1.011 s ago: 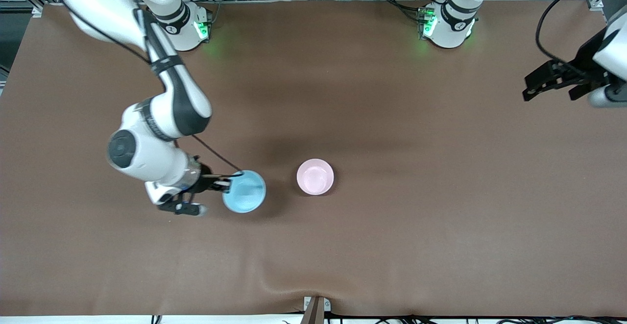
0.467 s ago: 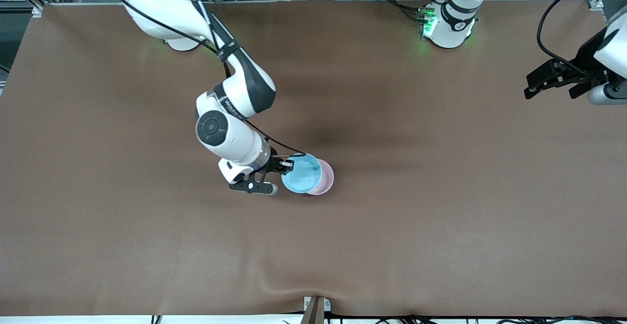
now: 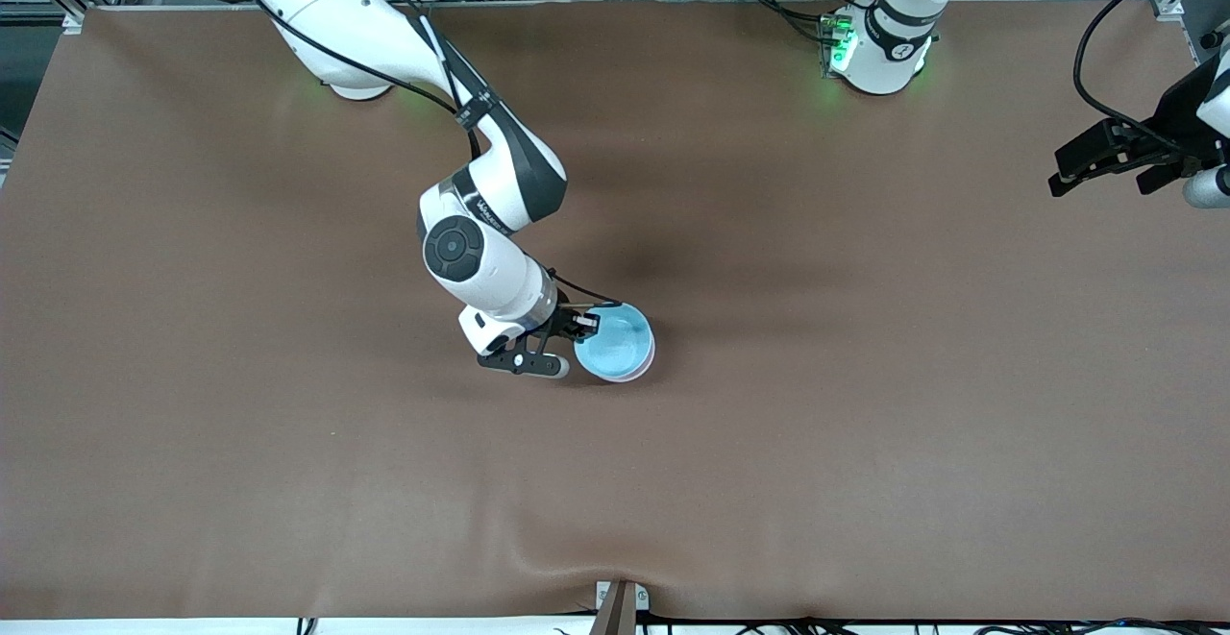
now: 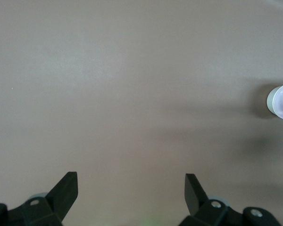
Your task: Stack pink and blue bowls on white bowl
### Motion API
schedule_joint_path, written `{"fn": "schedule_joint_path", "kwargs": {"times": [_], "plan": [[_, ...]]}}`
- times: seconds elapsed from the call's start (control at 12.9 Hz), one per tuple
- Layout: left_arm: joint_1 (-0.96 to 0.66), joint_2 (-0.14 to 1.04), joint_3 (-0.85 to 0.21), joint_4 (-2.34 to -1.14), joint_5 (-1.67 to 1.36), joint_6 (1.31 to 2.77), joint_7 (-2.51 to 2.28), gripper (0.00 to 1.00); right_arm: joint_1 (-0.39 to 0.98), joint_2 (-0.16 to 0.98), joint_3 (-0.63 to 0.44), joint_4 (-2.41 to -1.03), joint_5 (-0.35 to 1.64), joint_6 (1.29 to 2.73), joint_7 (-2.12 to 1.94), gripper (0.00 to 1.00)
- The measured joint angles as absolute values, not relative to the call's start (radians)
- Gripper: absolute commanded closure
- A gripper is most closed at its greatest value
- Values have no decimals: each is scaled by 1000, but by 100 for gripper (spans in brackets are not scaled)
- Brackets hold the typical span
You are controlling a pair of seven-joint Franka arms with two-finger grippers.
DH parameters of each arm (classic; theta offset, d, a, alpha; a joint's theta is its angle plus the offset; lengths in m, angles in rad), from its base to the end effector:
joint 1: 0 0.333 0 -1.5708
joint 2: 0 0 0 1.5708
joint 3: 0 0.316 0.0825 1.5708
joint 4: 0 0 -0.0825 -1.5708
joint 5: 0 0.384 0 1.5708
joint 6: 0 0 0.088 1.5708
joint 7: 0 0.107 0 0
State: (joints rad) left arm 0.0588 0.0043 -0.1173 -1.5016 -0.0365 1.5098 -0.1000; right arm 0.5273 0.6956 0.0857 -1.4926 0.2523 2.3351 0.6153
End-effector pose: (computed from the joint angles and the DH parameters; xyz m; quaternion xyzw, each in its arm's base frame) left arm 0.5489 -0.0361 0.6493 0.9996 0.0196 0.0005 0.0186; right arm 0.6011 0.4139 0.2768 -0.9853 0.0930 0.0117 0.1428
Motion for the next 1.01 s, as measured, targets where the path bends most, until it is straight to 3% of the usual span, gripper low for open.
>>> {"fn": "schedule_joint_path", "kwargs": {"times": [1.01], "plan": [[59, 4, -120, -1503, -36, 1509, -100, 0, 559, 712, 82, -1533, 252, 2422, 643, 92]]}}
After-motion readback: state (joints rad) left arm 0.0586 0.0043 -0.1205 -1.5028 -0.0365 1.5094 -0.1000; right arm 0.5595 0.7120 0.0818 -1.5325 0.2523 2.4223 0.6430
